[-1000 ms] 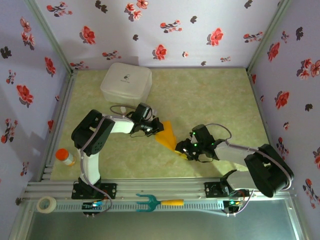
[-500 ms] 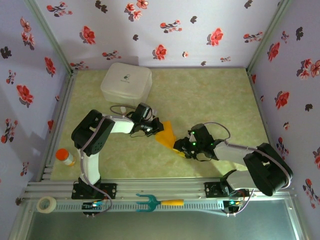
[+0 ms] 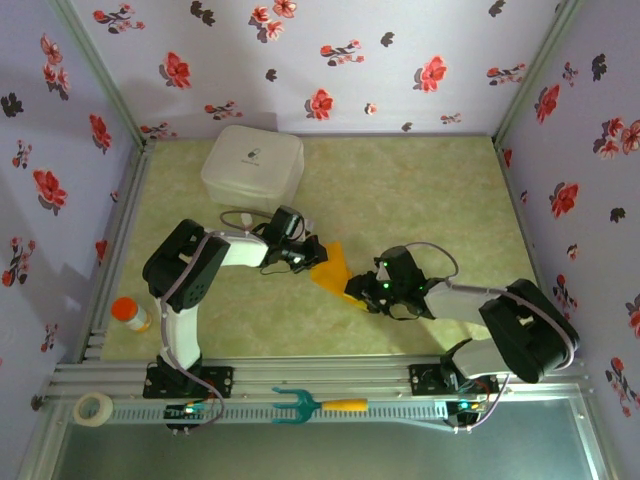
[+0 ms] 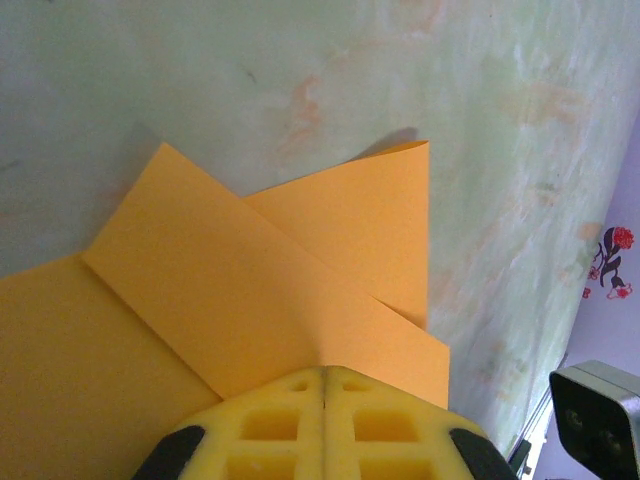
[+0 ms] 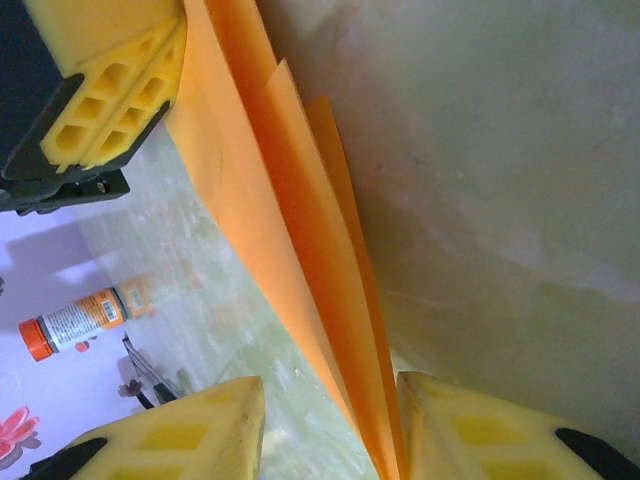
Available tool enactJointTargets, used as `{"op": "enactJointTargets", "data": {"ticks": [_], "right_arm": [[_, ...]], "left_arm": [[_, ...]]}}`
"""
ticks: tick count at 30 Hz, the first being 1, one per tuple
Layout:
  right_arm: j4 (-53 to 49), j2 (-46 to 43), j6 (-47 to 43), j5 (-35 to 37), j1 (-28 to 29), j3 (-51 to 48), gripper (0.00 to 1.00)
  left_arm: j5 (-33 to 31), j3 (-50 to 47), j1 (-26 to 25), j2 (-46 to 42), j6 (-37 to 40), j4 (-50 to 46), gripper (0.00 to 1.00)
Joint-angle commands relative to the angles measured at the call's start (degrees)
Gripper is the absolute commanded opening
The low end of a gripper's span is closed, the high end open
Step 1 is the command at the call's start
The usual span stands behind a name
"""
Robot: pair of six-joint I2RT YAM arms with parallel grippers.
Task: Fold a paper plane with a square sheet of paper (pick it up from the middle)
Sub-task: Turn over the square sheet of paper at the center of the table.
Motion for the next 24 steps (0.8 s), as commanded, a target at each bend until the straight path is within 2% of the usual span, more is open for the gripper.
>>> {"op": "enactJointTargets", "data": {"ticks": [1,5,9,17,21,24], "right_arm": [[2.87,1.17,-0.50,1.08,0.15,1.06,0.35],[0.53,1.07,-2.83,1.72,0.11,1.41,0.24],[-1.32,-0.18,-5.19,2.07,0.14,1.55,0.18],[-12.00,-6.25,-14.59,5.51,0.28,4.37,0.10],[-21.74,-10.68,-22.42,11.12,0.95,7.89,0.08],[-31.61,-13.47,-28.49,20.25,2.95,12.57,0.07]], "left_arm": [[-0.96,-0.80,0.30,-0.39,-0.24,-1.18,0.06],[-0.50,-0.51,0.21,-1.37,-0.33,-1.33,0.06],[-0.17,0.38,0.21,-2.85,-0.31,-1.86,0.09],[-1.74,0.70,0.12,-9.55,0.63,-4.17,0.24],[-4.99,-0.29,0.04,-14.48,1.78,-6.02,0.28],[-9.20,-1.09,-0.12,-18.77,3.34,-8.81,0.29]]}}
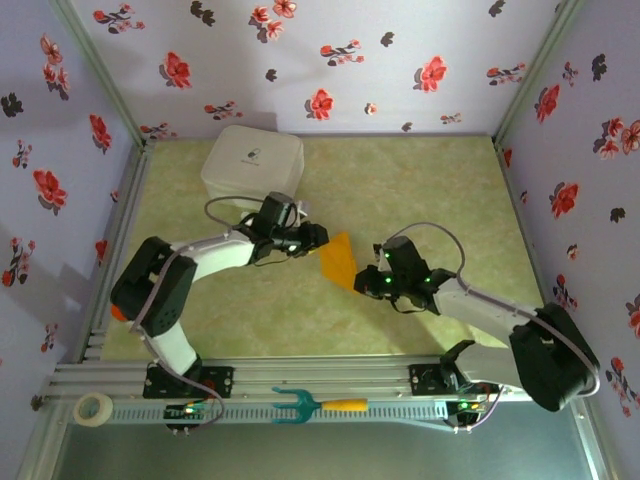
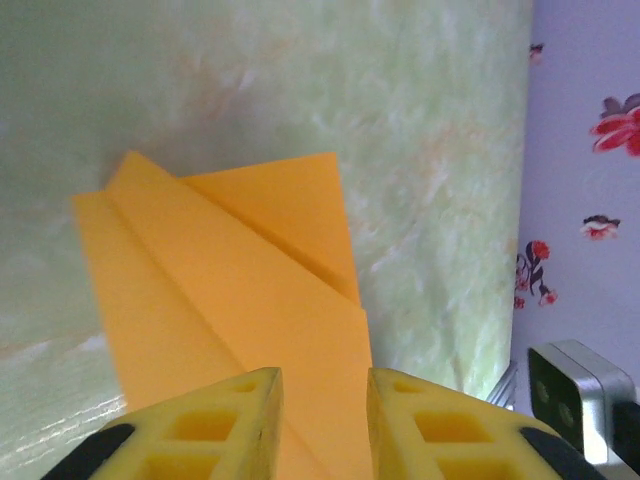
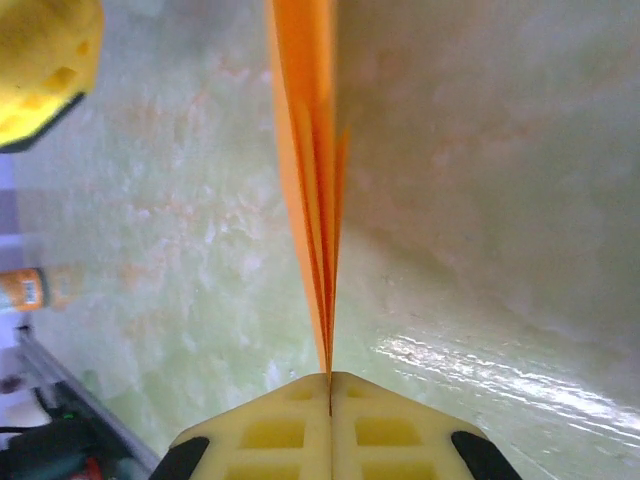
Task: Fold a paper plane with a square sheet of paper (pick it up from the middle)
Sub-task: Turn over the square sheet of paper at the center of the table.
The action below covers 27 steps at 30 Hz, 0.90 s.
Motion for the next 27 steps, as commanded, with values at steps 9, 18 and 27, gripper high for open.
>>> {"op": "enactJointTargets", "data": {"ticks": [9,18,27], "right_arm": [[-31.47,2.22,-18.37,46.24,13.72,17.84,0.05],[-35.70,13.09,-19.93,68.09,23.22,23.16,0.03],[-35.91,23.35,-21.63,62.95,26.53,27.29,0.05]], "left_arm": [[-20.18,-4.39,-0.06,-16.68,6.05,-10.65,0.30],[-26.95,-7.02,-0.05,-23.01,6.33,-13.54,0.31],[-32.40,-10.52,0.87,-29.14,5.28,-15.61,0.31]]}}
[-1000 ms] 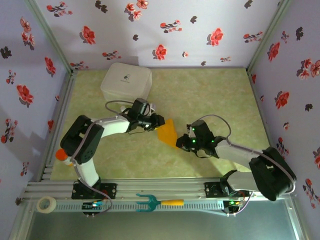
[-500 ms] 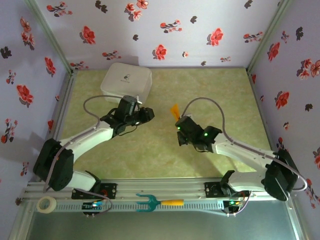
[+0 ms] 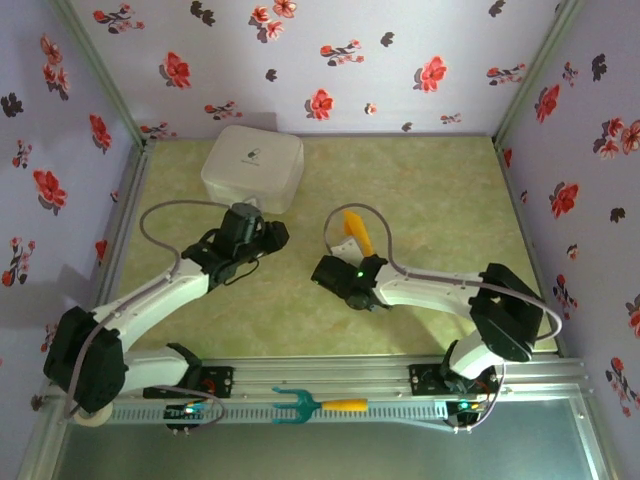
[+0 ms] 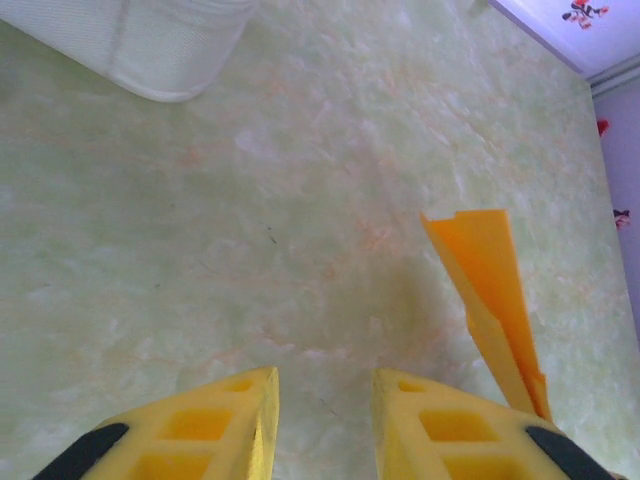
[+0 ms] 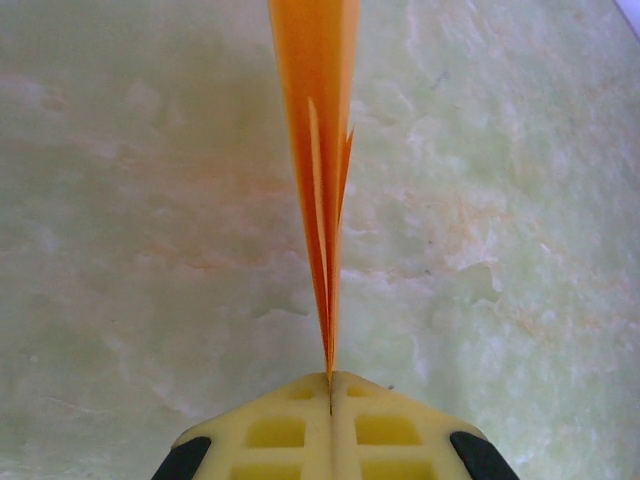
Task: Fold a paper plane with a square sheet of paper (pick it up from the middle)
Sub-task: Turn over the square sheet of paper at the center of the table.
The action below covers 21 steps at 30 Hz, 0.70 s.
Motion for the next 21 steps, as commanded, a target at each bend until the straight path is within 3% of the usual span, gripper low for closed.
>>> {"op": "enactJointTargets", "data": {"ticks": [1,13,21], "right_arm": [[-1.21,3.32,-1.53,-1.93,1.16,2.71,0.06],[1.07,11.93,-2.68,-16.72,2.84,7.02,0.17],[7.91,5.91,-0.90,-28.00,1.66,3.84,0.43]], "left_arm": [[-4.08,-1.08,0.77,-2.69,0.06,-1.85,0.31],[-4.84,-2.52,1.94,-5.62,-0.67,-2.89,0.31],[-4.38,-2.50,1.97,-5.27,-0.92,-3.15,0.31]]}}
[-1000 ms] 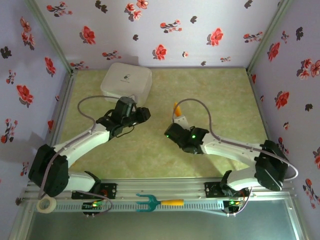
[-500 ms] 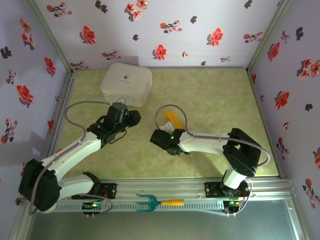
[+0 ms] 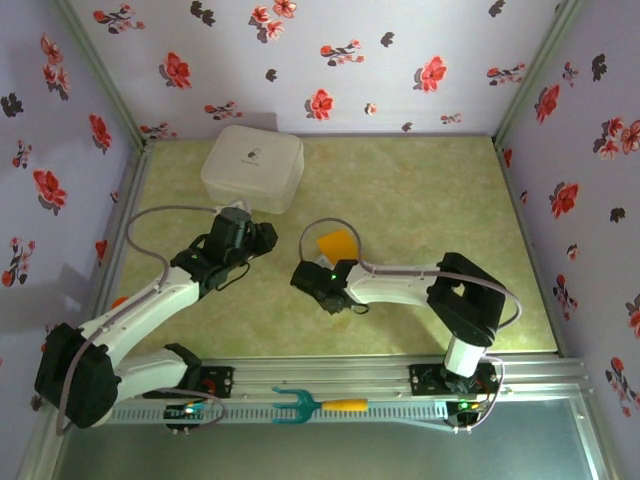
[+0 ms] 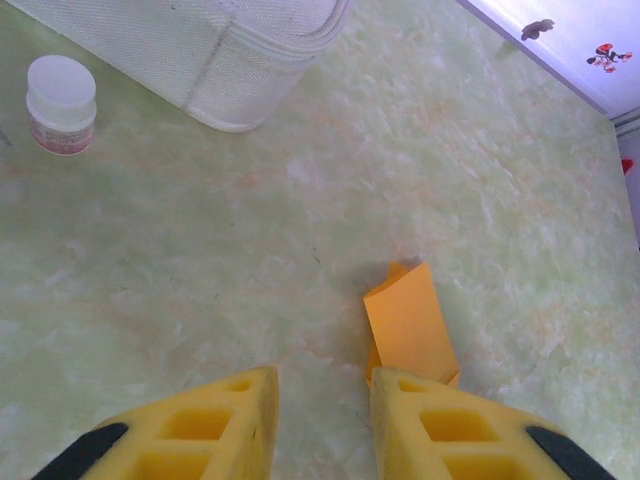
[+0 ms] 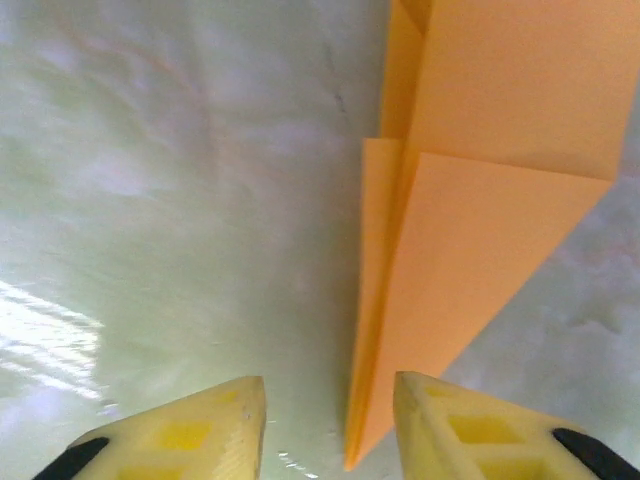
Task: Fold a paper plane with a square sheet of paper (pick it up from the middle)
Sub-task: Turn over the square sheet of paper at the center of the table.
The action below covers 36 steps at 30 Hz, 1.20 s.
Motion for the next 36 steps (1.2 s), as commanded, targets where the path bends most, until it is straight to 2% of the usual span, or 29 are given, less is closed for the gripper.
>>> {"op": "enactJointTargets", "data": {"ticks": [1,6,8,11,13,17,20,24,36], "right_arm": [[4.32,-5.71,1.31,-8.02,-1.27,-2.17,0.45],[12.73,-15.98,4.58,-17.81,-6.85,-8.98,0.55],[19.06,-19.62,6.63,-25.52,-11.34,-13.13,0.55],[26.28,-22.26,11.51,-31.44,-17.08,-17.69,0.55],[30.43,-21.58,14.29,-36.57,-20.68,-19.53,0.50],[35.83,-17.65,19.00,-43.51,-26.32,-20.82,0.27],[35.86,-14.87,19.43,-44.56,-28.57,-20.41,0.18],[36.76,-11.63,20.60,-45.40,-30.82,-20.54,0.13],[42.77,-3.84,30.36,-48.08,-30.82,-23.45,0.11]], "left_arm": [[-1.05,-0.24,0.55,-0.75,-0.63,-1.24,0.31],[1.03,0.19,0.55,0.71,-0.65,-0.59,0.32],[2.90,0.45,0.55,1.93,-0.67,-0.13,0.32],[5.81,0.42,0.55,3.69,-0.89,0.86,0.31],[7.58,0.20,0.55,4.77,-1.16,1.68,0.31],[11.18,0.20,0.28,7.20,-1.70,3.13,0.28],[13.31,0.45,-0.15,9.06,-1.85,4.18,0.27],[15.81,0.37,-1.02,11.56,-2.67,6.66,0.24],[21.17,3.45,-2.79,17.74,-2.54,9.37,0.18]]}}
